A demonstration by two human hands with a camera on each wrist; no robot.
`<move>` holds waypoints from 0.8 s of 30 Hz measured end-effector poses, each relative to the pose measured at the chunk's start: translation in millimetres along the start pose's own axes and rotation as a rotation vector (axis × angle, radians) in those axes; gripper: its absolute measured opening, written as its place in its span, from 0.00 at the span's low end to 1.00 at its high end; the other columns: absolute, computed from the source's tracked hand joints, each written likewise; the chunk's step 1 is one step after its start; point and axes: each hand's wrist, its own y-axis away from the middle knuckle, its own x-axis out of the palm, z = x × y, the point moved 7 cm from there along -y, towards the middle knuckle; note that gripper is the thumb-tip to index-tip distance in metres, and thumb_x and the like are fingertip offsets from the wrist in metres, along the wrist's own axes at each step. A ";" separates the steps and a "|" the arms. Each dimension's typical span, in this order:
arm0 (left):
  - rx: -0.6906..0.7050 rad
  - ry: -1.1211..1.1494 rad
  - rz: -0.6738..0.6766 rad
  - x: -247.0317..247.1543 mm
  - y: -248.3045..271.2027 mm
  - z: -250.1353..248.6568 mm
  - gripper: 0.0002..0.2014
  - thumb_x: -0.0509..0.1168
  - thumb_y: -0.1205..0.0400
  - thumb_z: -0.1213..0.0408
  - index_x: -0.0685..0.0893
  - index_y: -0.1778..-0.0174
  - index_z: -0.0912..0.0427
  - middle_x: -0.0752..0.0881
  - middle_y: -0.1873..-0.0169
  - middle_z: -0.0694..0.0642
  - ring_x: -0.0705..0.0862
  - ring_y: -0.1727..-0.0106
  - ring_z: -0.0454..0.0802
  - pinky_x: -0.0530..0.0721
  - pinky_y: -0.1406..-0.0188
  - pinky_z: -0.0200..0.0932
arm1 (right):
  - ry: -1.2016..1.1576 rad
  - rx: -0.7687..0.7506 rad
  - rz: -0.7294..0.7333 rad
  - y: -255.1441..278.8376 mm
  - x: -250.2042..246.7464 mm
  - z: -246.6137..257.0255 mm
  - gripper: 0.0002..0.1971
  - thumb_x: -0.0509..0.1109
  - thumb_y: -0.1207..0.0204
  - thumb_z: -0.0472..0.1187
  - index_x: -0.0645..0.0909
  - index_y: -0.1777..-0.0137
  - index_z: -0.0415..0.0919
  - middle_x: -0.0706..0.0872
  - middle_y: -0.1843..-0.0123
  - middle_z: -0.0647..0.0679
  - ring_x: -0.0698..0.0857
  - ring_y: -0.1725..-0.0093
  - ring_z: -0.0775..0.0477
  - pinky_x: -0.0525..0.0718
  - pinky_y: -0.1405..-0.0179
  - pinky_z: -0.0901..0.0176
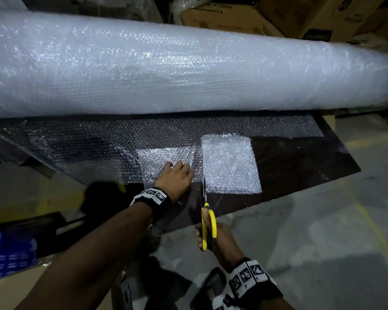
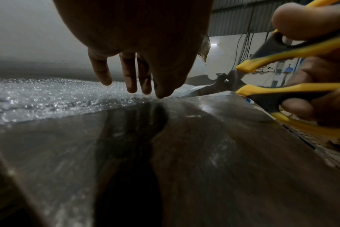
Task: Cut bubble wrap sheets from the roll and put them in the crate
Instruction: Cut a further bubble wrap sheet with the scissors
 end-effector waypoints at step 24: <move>-0.003 0.096 0.049 19.6 29.8 -15.7 0.26 0.64 0.18 0.48 0.75 0.27 0.56 0.76 0.30 0.58 0.75 0.32 0.60 0.76 0.41 0.65 | 0.198 0.042 -0.077 -2.7 -4.7 23.2 0.39 0.72 0.40 0.72 0.83 0.62 0.28 0.80 0.70 0.34 0.78 0.81 0.44 0.75 0.80 0.60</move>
